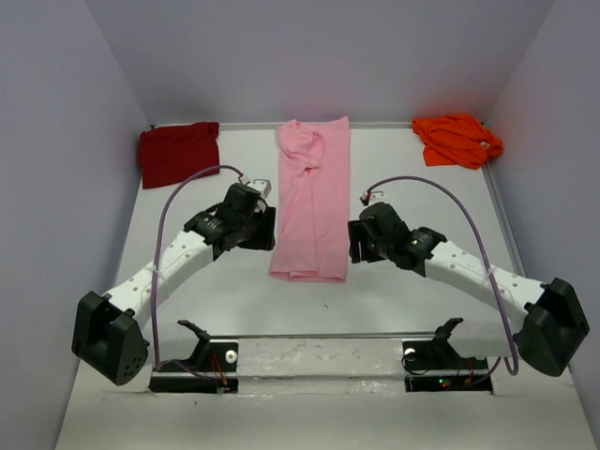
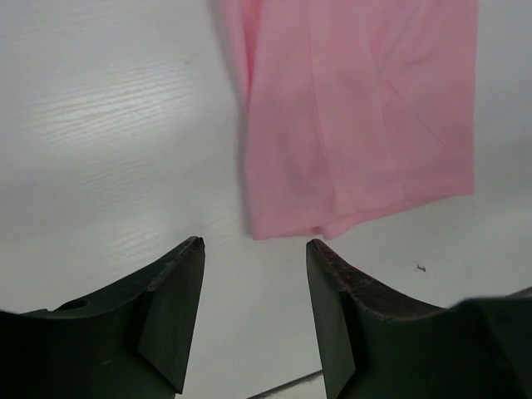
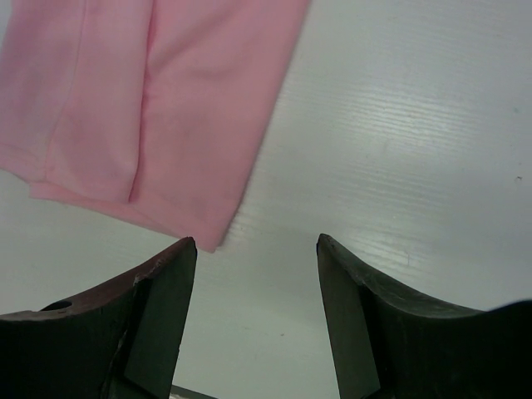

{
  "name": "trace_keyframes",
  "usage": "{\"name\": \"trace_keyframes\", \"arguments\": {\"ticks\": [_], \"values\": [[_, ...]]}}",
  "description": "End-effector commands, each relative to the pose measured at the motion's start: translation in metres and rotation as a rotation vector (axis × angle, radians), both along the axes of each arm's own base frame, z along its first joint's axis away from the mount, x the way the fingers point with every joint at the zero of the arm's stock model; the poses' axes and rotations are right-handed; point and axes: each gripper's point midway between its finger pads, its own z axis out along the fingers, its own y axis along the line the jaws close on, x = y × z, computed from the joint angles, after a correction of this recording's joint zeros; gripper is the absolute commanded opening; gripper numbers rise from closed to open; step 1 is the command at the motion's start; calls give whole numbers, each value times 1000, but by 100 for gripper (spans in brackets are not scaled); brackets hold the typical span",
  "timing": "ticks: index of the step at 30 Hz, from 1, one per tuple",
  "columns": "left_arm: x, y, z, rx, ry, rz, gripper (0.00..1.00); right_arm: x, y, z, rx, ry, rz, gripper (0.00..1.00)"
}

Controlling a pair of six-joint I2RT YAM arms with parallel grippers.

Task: Fold and stack the t-shirts
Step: Fold the tshirt

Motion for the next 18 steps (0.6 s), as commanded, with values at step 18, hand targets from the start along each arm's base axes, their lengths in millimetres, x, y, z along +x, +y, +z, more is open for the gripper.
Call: {"name": "trace_keyframes", "arguments": {"ticks": [18], "values": [[-61, -14, -60, -49, 323, -134, 60, 18, 22, -34, -69, -1, -60, 66]]}}
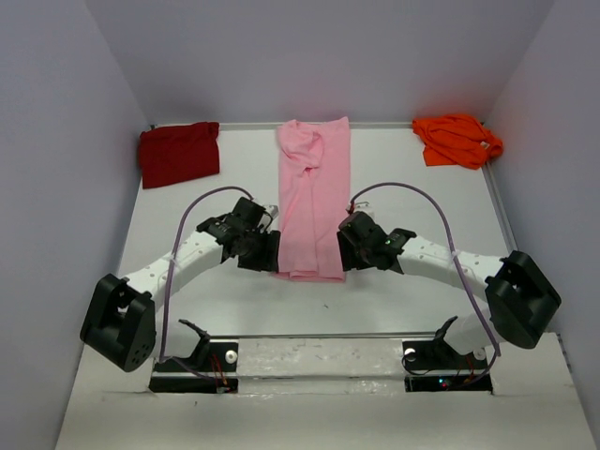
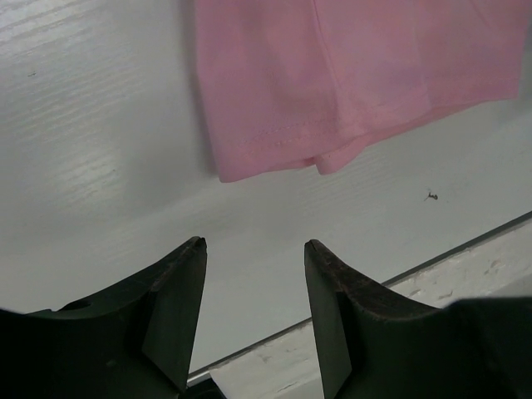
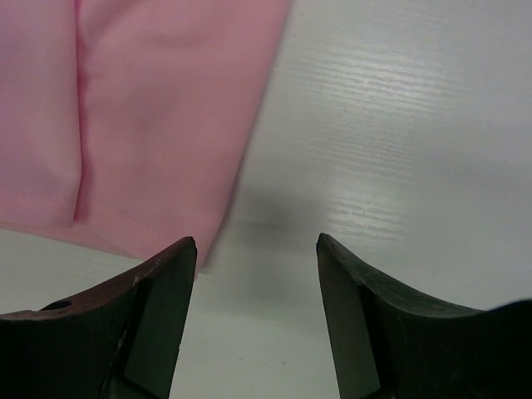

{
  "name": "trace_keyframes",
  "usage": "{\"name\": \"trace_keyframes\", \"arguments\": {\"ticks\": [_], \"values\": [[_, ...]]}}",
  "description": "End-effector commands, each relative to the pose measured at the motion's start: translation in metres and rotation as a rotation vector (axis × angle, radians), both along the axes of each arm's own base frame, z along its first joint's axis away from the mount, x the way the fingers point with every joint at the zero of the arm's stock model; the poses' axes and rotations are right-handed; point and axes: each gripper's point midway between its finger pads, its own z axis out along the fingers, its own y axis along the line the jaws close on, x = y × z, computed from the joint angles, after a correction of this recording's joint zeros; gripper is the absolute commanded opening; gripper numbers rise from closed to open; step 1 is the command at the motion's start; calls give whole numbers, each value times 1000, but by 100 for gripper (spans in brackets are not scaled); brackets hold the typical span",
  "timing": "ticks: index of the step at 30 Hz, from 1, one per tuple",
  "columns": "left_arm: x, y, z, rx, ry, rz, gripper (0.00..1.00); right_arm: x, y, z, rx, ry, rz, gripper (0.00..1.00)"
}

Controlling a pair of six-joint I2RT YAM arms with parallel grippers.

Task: Fold and stack the t-shirts
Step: Fold the tshirt

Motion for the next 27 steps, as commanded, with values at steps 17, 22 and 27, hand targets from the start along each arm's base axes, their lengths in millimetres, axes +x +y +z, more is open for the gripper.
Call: {"name": "trace_keyframes", "arguments": {"ticks": [17, 22, 27], "values": [[29, -10, -21, 72, 34, 0, 59, 12, 22, 22, 98, -79, 17, 65], [34, -10, -26, 95, 35, -9, 59, 13, 24, 14, 83, -63, 20, 65], [33, -9, -31, 103, 51, -13, 59, 14, 32, 11, 98, -40, 29, 65]]}}
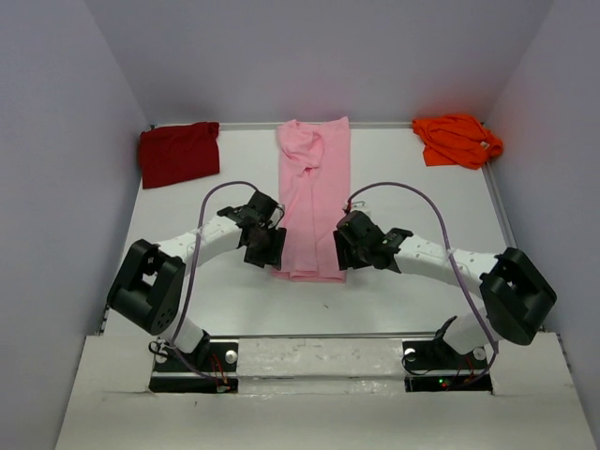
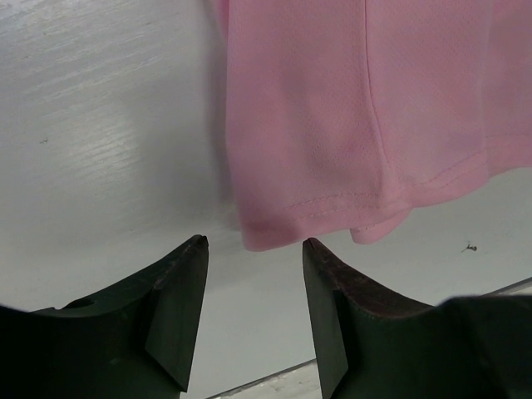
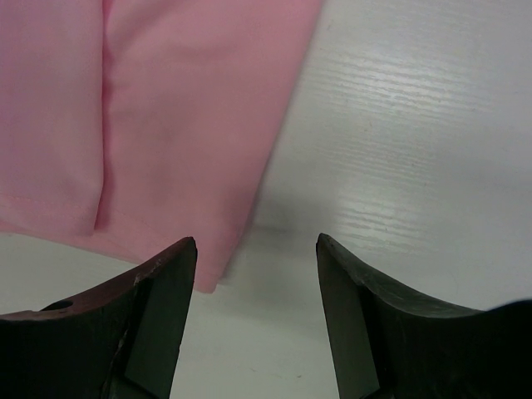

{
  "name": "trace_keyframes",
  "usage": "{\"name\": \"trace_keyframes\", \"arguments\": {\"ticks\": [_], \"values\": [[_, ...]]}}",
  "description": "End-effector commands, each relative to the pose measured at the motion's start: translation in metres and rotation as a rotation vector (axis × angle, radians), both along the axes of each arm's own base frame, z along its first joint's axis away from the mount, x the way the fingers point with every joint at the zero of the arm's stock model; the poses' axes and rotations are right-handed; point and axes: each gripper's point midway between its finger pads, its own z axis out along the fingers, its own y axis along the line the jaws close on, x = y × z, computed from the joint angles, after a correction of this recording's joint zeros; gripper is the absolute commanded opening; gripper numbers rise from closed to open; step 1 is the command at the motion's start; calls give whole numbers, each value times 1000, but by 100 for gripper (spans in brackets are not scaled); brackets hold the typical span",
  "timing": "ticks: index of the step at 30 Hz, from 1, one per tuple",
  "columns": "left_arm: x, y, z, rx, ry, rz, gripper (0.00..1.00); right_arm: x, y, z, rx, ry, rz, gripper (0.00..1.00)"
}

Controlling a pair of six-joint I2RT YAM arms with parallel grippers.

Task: Fold and stack the t-shirts
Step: Fold the tshirt

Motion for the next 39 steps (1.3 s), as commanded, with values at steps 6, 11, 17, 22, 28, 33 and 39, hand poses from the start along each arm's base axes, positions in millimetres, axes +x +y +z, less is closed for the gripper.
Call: {"name": "trace_keyframes", "arguments": {"ticks": [6, 11, 17, 22, 28, 33, 39], "values": [[10, -3, 7, 4, -32, -20, 59, -1, 35, -3, 47, 21, 27, 64], [12, -2, 5, 14, -36, -14, 59, -16, 42, -20, 27, 61, 33, 64], [13, -2, -2, 25, -21, -17, 59, -24, 51, -26, 19, 72, 46, 64], [17, -1, -10, 49, -17, -15, 58, -25, 51, -24, 12, 67, 48, 63], [25, -6, -8, 34, -39, -17, 57, -24, 46, -20, -2, 50, 39, 63], [27, -10, -15, 25, -27, -26, 41, -24, 44, -22, -9, 53, 40, 59], [25, -9, -18, 25, -29, -30, 0, -26, 42, -26, -19, 60, 41, 35]]}}
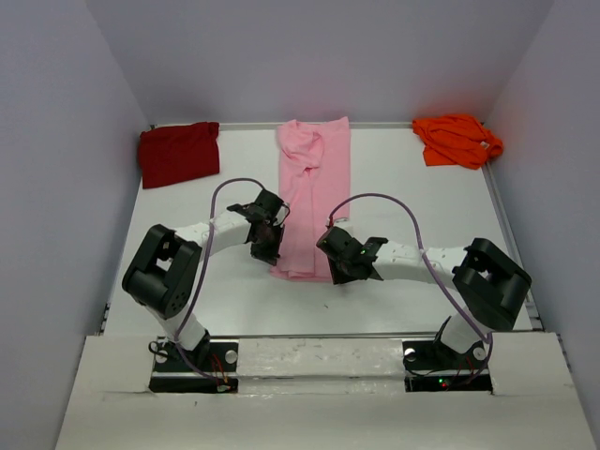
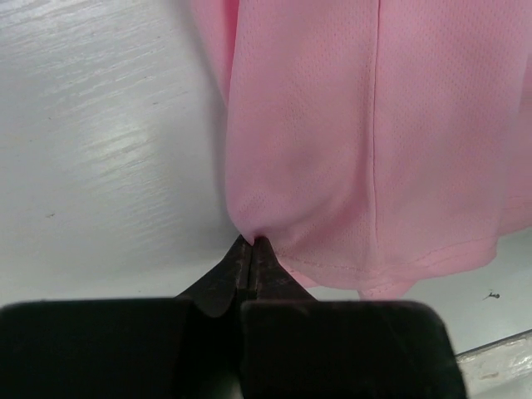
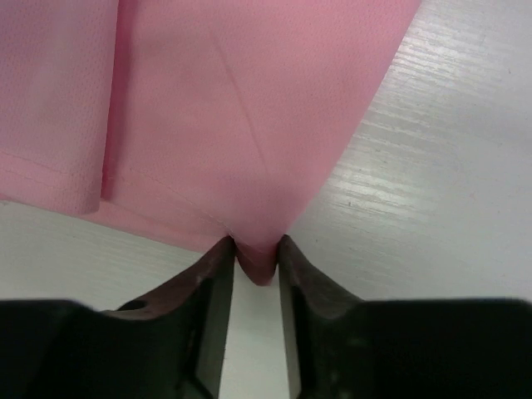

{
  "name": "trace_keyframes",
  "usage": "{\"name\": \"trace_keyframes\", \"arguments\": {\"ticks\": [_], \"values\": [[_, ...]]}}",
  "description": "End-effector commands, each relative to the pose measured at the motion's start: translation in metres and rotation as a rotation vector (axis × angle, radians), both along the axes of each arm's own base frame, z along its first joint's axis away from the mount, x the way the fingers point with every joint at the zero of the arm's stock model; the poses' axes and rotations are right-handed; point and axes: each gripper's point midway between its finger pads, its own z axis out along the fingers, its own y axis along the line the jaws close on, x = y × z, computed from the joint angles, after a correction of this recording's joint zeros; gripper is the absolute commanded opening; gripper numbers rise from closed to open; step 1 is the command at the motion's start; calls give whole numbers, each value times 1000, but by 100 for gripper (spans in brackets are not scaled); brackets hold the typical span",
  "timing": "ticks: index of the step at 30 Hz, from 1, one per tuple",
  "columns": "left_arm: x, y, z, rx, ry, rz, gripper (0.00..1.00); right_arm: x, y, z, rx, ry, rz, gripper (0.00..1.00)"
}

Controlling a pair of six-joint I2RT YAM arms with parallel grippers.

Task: Fold and stack the t-shirts
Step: Fold the tshirt

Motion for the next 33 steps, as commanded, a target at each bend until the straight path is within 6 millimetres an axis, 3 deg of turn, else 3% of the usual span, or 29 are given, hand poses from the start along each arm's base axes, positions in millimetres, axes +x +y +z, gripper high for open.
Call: {"name": "trace_keyframes", "arguments": {"ticks": [1, 2, 3, 5, 15, 25, 33], "values": [[5, -4, 5, -14, -21, -16, 0, 7, 8, 12, 22, -43, -12, 30], [4, -3, 4, -11, -21, -18, 0, 8, 8, 11, 22, -43, -12, 25], [3, -4, 5, -16, -22, -19, 0, 8, 8, 11, 20, -43, -13, 10], [2, -3, 4, -18, -17, -19, 0, 9, 8, 12, 18, -47, -14, 0], [-11, -11, 17, -64, -31, -31, 0, 2, 5, 26, 54, -54, 0, 0], [-40, -34, 41, -102, -53, -59, 0, -28, -7, 50, 97, -58, 16, 0], [-60, -33, 56, -126, -75, -61, 0, -42, -9, 60, 111, -68, 7, 0]]}}
